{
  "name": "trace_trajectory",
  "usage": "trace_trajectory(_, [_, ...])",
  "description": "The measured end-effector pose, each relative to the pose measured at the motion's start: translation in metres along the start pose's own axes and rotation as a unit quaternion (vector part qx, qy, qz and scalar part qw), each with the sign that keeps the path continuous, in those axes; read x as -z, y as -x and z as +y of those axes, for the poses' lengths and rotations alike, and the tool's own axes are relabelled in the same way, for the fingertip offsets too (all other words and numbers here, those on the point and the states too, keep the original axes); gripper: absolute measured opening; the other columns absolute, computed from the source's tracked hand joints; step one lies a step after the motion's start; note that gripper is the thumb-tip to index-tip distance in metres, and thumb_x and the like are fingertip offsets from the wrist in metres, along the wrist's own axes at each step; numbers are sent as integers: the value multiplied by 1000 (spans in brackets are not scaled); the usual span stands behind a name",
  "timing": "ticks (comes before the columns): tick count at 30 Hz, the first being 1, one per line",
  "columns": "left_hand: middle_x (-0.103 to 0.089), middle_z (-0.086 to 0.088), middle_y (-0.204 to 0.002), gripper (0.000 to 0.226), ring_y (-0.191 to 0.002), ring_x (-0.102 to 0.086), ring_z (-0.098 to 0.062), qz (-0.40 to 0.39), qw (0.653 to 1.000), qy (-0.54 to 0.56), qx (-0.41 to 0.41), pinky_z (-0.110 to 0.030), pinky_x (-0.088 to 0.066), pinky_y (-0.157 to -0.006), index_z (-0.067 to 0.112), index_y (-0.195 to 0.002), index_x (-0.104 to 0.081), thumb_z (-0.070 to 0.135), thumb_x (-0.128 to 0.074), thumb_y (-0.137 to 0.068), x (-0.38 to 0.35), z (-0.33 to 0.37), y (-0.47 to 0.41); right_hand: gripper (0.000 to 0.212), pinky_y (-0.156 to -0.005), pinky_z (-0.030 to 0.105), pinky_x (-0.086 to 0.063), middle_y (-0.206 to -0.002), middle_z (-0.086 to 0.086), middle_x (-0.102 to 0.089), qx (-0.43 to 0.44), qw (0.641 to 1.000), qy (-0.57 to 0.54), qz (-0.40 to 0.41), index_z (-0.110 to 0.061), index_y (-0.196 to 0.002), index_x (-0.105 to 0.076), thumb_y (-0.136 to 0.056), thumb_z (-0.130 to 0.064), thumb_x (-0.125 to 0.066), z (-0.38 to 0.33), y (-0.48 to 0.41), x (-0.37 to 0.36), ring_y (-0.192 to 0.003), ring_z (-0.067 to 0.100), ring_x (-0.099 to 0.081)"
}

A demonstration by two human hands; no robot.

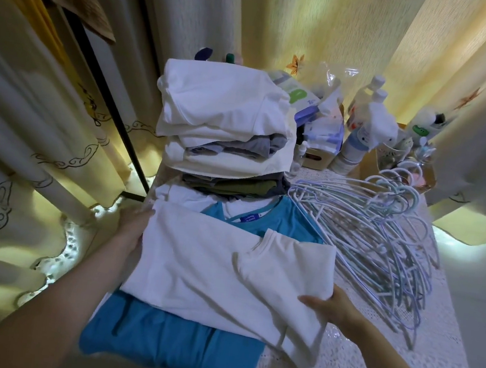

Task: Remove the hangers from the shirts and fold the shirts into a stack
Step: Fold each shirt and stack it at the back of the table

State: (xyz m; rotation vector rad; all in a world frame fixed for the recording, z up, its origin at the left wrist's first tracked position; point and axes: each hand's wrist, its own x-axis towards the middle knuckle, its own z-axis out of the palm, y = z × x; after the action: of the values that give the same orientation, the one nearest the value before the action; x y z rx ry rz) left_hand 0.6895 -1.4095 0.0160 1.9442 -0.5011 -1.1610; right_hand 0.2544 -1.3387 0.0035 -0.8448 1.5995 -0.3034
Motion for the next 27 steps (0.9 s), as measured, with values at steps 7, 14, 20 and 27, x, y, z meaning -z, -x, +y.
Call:
trace_trajectory(7, [-54, -14, -102, 29, -91, -57, -33, -66, 892, -328, -304, -19, -42, -68, 11, -96, -60, -11, -61, -78, 8, -19, 14, 54, -88, 50, -54, -113, 7, -64, -13, 998, -60, 5, -21, -124, -51, -79, -47, -68, -4, 4, -1, -100, 29, -64])
trace_trajectory(14, [-62, -8, -105, 16, -88, -61, -23, -158, 928, -258, -218, -21, -44, -69, 8, -107, -63, 16, -57, -94, -47, 20, 79, 55, -72, 34, -59, -117, -5, -60, 68, 996, 36, -47, -32, -136, -35, -88, -35, -63, -43, 38, -8, -100, 17, -64])
trace_trajectory(20, [-63, 0, -123, 74, -113, -60, -22, -388, 918, -83, 22, -38, -46, -101, 23, -130, -52, 75, -40, -78, -72, 28, 119, 64, -72, 37, -59, -118, 2, -61, 143, 961, -95, -218, -29, -133, -37, -79, -47, -67, -119, 61, -85, -93, 23, -68])
trace_trajectory(27, [-68, 12, -104, 31, -104, -64, -17, -201, 963, -105, -148, -20, -51, -72, 26, -114, -60, 23, -69, -85, -8, 9, 65, 9, -65, 28, -51, -96, 13, -62, 125, 985, -114, -7, -7, -100, -55, -97, -11, -47, -118, 22, -126, -74, 22, -60])
